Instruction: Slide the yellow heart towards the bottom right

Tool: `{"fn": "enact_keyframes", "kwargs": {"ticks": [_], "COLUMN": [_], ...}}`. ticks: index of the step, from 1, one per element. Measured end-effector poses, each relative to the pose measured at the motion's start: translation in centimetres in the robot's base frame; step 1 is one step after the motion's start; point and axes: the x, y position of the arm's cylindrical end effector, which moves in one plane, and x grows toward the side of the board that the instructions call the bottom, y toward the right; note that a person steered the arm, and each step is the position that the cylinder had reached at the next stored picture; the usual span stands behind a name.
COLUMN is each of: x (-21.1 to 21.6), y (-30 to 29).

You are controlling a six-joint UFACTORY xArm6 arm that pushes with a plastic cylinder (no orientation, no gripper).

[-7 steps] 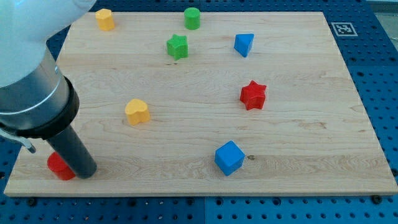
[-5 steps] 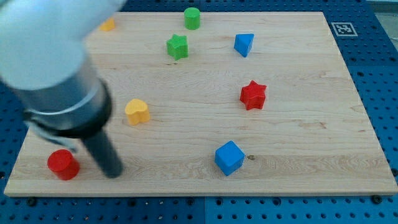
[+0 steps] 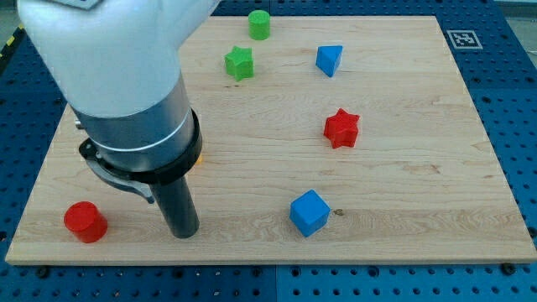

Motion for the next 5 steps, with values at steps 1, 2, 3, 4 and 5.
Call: {"fn": "enact_keyframes", "kwargs": {"ticks": [1, 2, 3, 4, 5], "x": [-0.7, -3.2, -3.3, -6.6, -8.6], "y": [0.0, 0.0, 0.0, 0.0, 0.0]}}
